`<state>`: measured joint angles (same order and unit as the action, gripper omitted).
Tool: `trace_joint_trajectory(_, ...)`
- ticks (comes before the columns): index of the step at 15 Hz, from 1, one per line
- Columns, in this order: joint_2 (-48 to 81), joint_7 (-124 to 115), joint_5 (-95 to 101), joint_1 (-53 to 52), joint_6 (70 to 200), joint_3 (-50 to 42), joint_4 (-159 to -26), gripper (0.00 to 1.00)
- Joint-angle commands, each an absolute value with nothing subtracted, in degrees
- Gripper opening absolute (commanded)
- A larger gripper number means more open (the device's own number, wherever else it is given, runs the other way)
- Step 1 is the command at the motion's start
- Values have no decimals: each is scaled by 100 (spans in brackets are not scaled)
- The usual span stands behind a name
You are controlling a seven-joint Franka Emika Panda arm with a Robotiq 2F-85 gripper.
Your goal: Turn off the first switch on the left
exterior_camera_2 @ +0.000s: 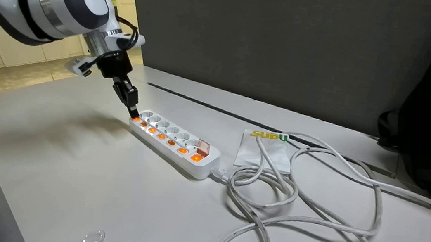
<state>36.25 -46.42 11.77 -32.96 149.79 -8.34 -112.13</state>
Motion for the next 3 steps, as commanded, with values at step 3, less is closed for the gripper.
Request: trace_joint_trajectory(3, 3857, -5316, 721, -3002, 15239, -396, -11404, 0)
